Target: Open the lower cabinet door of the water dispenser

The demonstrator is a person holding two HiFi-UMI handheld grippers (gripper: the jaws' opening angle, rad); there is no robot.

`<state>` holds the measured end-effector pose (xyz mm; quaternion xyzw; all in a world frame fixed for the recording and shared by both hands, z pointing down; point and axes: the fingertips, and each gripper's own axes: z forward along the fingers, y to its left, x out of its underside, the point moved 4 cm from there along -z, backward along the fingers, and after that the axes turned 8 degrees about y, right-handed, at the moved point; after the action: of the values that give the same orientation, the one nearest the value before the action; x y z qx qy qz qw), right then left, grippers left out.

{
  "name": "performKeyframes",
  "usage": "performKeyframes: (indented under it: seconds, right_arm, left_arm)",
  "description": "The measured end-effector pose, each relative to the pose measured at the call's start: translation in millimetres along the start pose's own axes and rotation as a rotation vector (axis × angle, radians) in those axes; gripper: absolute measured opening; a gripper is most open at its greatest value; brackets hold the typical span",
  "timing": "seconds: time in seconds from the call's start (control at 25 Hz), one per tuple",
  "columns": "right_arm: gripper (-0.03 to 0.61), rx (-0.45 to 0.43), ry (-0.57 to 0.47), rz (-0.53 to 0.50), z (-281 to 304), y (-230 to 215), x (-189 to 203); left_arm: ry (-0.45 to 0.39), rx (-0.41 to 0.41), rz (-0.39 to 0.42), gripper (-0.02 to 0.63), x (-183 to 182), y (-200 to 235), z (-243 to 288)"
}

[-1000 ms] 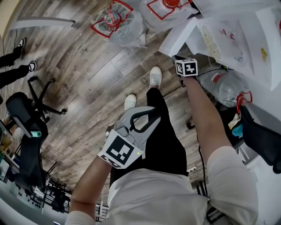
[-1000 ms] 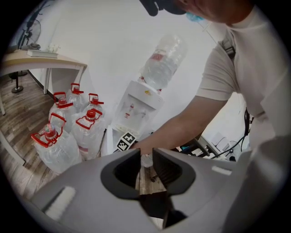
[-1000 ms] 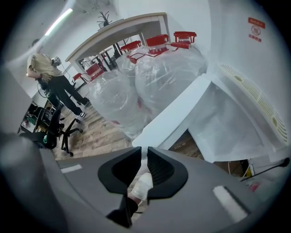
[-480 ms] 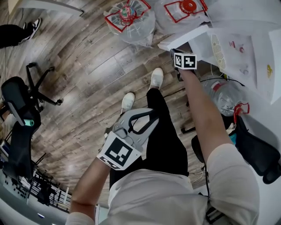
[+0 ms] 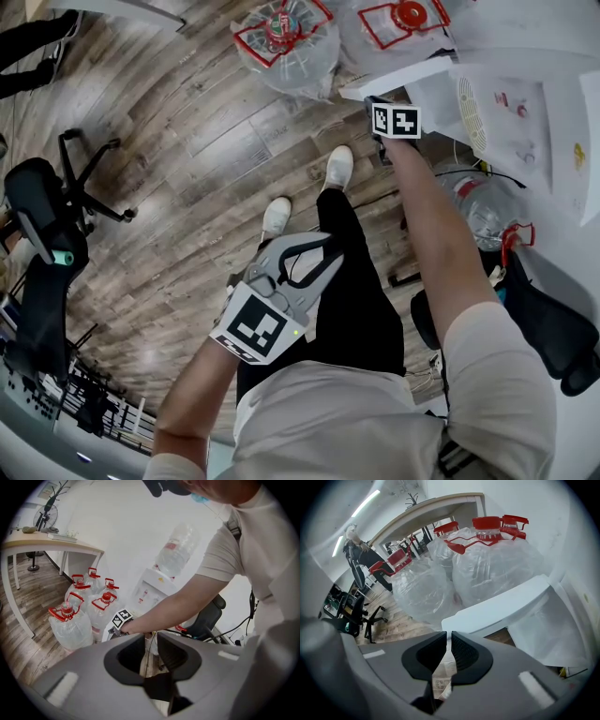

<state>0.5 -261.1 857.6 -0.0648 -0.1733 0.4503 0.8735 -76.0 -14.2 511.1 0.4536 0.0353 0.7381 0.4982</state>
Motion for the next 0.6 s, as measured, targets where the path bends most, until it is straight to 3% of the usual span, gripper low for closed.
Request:
performKeyframes:
  seconds: [0.2,0.6]
  right_arm:
    - [0.032,-0.016,-0.012,0.004,-6,3,2]
    - [0.032,-0.020,-0.073,0.016,-64,21,23]
  left_arm:
    - [0.009,0.004,0.002,0.103,-2,1,-5]
    - [0.017,0.055,0.098,0.103,-19,-26,-20]
